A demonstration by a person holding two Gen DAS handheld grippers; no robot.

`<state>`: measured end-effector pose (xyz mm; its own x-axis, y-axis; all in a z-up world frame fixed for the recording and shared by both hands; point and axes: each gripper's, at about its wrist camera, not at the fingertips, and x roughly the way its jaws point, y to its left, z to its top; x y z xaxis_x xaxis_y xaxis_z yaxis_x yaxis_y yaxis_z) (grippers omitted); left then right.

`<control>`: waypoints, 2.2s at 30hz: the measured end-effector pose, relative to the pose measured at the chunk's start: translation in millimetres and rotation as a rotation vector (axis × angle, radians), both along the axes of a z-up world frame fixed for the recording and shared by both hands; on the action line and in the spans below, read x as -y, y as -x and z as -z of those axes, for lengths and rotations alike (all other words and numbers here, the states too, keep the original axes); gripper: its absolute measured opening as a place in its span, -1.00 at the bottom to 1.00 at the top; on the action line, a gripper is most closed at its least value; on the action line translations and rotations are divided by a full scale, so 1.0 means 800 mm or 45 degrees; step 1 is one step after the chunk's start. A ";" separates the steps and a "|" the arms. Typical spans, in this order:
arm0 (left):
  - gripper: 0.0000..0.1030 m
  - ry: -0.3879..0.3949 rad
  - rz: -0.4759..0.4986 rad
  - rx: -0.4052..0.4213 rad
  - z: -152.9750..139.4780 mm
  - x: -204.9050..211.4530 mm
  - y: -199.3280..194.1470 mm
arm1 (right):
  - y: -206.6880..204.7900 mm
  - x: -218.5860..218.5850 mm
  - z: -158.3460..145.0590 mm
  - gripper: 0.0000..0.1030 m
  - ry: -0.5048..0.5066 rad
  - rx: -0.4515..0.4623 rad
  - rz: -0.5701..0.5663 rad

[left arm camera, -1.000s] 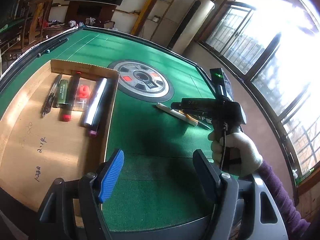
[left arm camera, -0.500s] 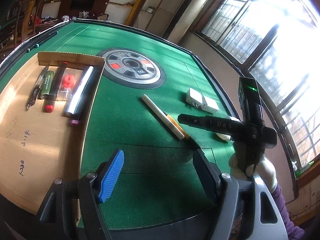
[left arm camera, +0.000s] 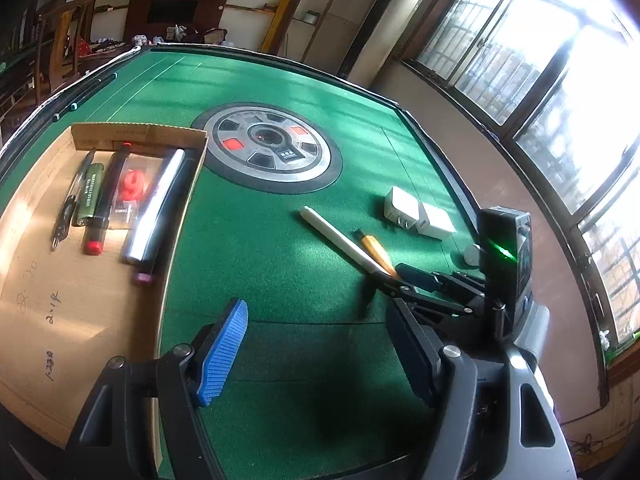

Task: Organize rigid objects
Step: 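Grasp the orange pen with the right tool while the left tool grasps the white marker, then lower the orange pen and white marker into the box and open both tools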

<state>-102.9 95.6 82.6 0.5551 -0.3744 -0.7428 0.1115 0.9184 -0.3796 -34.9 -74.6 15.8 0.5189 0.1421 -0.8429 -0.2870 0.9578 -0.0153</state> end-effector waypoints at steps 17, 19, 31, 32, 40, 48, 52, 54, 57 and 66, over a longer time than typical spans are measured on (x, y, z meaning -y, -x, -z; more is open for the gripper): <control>0.45 -0.190 0.004 -0.145 0.069 0.078 -0.128 | 0.008 0.041 -0.001 -0.36 -0.319 -0.046 -0.103; 0.45 -0.243 0.021 -0.132 0.073 0.091 -0.135 | 0.007 0.050 -0.002 -0.33 -0.247 -0.010 -0.022; -0.77 -0.517 0.198 0.010 0.077 0.129 -0.121 | 0.001 0.066 0.001 -0.17 -0.161 0.040 0.076; -0.76 -0.516 0.196 0.015 0.077 0.127 -0.120 | 0.002 0.064 0.000 -0.13 -0.164 0.040 0.075; -0.77 -0.441 0.159 0.079 0.079 0.124 -0.125 | 0.000 0.059 0.001 0.02 -0.173 0.054 0.072; -0.77 -0.023 0.106 0.104 0.036 0.039 -0.071 | -0.004 0.066 0.000 0.05 -0.231 0.056 0.100; -0.77 0.090 0.109 0.185 -0.002 -0.006 -0.028 | 0.001 0.057 -0.008 0.05 -0.191 0.107 0.121; -0.77 0.092 0.090 0.224 -0.016 -0.029 -0.010 | 0.001 0.045 -0.011 0.05 -0.214 0.089 0.100; -0.77 0.068 0.022 0.259 -0.028 -0.071 0.006 | -0.006 0.017 -0.005 0.03 -0.147 0.055 0.087; -0.76 -0.095 -0.243 0.198 -0.008 -0.212 -0.006 | -0.008 -0.014 -0.002 -0.80 -0.076 0.034 0.092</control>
<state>-98.0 265.4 89.0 0.7201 -0.1992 -0.6647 -0.0150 0.9532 -0.3019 -28.7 -63.2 17.8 0.5517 0.1526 -0.8200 -0.2172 0.9755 0.0354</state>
